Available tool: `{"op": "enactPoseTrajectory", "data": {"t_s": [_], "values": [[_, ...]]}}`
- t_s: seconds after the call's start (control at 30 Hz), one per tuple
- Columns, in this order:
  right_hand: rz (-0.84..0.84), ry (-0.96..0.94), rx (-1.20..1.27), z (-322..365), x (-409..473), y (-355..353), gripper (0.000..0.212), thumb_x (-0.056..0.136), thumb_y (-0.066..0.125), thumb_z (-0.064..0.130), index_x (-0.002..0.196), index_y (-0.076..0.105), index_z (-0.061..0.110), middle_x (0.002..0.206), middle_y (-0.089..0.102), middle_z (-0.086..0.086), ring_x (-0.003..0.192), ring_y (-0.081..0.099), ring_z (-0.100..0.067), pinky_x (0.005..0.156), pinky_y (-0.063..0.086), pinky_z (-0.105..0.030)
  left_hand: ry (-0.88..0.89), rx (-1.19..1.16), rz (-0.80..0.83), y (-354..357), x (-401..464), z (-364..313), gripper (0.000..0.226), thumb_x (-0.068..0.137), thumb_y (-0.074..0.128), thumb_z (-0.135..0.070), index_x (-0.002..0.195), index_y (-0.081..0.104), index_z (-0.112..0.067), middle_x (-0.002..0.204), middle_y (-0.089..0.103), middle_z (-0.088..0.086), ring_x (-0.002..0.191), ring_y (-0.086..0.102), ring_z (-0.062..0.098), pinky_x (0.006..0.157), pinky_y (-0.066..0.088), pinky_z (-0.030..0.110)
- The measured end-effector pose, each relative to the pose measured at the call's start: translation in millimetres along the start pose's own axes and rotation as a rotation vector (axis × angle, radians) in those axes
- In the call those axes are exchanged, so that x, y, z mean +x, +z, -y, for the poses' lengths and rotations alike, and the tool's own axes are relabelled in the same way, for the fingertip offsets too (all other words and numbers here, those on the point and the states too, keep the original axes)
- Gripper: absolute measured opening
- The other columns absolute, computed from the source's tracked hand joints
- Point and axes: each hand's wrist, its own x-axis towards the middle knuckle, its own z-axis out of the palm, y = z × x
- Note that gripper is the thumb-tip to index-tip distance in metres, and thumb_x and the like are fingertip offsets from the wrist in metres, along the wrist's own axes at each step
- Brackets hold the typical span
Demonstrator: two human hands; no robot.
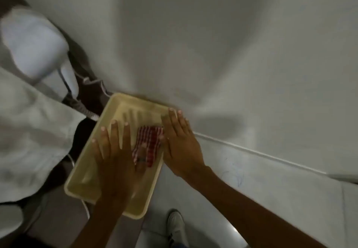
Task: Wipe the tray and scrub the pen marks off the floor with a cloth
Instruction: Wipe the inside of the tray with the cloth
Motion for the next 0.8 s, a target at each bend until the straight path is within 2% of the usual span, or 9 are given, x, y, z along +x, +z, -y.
{"op": "enactPoseTrajectory", "data": {"t_s": [0.1,0.17,0.23,0.3,0.4,0.5,0.6,0.73,0.8], "values": [[0.151,0.084,0.130,-7.9,24.2,80.2,0.058,0.115,0.028,0.035,0.169,0.022,0.013,0.181,0.011,-0.008,0.169,-0.001,-0.026,0.139,0.015,-0.048,-0.039,0.024,0.088,61.8,-1.0,45.1,0.078,0.103,0.047,-0.049,0.168,0.035,-0.007,0.173,0.032,0.027,0.160,0.025,0.055,0.128,0.020,0.074],[0.227,0.202,0.204,-9.4,37.9,129.8,0.062,0.114,0.029,0.035,0.170,0.019,0.010,0.181,0.008,-0.010,0.169,-0.003,-0.028,0.139,0.013,-0.052,-0.042,0.056,0.149,99.9,-2.2,70.7,0.080,0.101,0.045,-0.049,0.170,0.030,-0.011,0.177,0.025,0.023,0.163,0.019,0.052,0.130,0.015,0.072],[0.223,0.241,0.109,-9.1,51.4,173.1,0.076,0.108,0.018,0.054,0.171,0.010,0.012,0.181,0.000,-0.009,0.169,-0.009,-0.030,0.139,-0.003,-0.053,-0.053,0.060,0.193,133.0,-4.2,89.3,0.080,0.102,0.047,-0.047,0.171,0.027,-0.013,0.179,0.021,0.021,0.164,0.015,0.051,0.130,0.012,0.072],[0.226,0.248,-0.001,-2.8,64.8,208.5,0.084,0.105,0.021,0.062,0.171,-0.002,0.017,0.181,-0.012,-0.009,0.167,-0.020,-0.031,0.133,-0.019,-0.056,-0.070,0.071,0.213,156.6,-3.3,104.0,0.084,0.098,0.064,-0.036,0.170,0.030,-0.011,0.179,0.020,0.021,0.164,0.013,0.053,0.129,0.012,0.073],[0.145,0.307,0.033,9.1,71.6,235.8,0.085,0.099,0.035,0.040,0.171,-0.003,0.014,0.180,-0.015,-0.012,0.166,-0.022,-0.032,0.126,-0.030,-0.056,-0.105,0.082,0.248,172.7,-10.1,112.9,0.080,0.098,0.060,-0.035,0.168,0.031,-0.008,0.177,0.021,0.025,0.164,0.011,0.054,0.129,0.013,0.074],[0.093,0.320,0.078,7.2,74.6,231.6,0.094,0.090,0.054,0.008,0.171,0.006,0.009,0.181,-0.007,-0.013,0.168,-0.016,-0.031,0.132,-0.021,-0.060,-0.135,0.033,0.247,163.3,-15.1,101.5,0.074,0.103,0.035,-0.043,0.169,0.031,-0.009,0.179,0.018,0.023,0.165,0.008,0.050,0.132,0.011,0.069],[0.202,0.287,0.209,8.9,75.1,196.5,0.097,0.087,0.056,-0.004,0.170,0.007,0.006,0.181,-0.006,-0.015,0.168,-0.014,-0.033,0.135,-0.007,-0.061,-0.138,-0.026,0.170,141.1,-17.8,80.3,0.071,0.106,0.036,-0.040,0.170,0.029,-0.011,0.180,0.014,0.019,0.166,0.005,0.047,0.133,0.008,0.067],[-0.010,0.059,0.314,-1.4,44.2,125.9,0.077,0.088,0.038,0.007,0.164,0.030,0.000,0.177,0.017,-0.024,0.167,0.001,-0.041,0.137,-0.001,-0.063,-0.099,-0.020,-0.009,109.3,-27.2,35.1,0.068,0.111,0.037,-0.041,0.171,0.025,-0.010,0.179,0.017,0.022,0.166,0.009,0.049,0.134,0.008,0.063],[-0.151,-0.083,0.246,-21.9,6.7,95.3,0.079,0.085,0.027,0.014,0.163,0.032,0.001,0.175,0.025,-0.025,0.166,-0.003,-0.033,0.136,0.004,-0.062,-0.065,-0.012,-0.065,100.4,-38.6,4.3,0.069,0.113,0.036,-0.044,0.173,0.020,-0.012,0.179,0.016,0.022,0.166,0.008,0.047,0.136,0.004,0.057]]}}
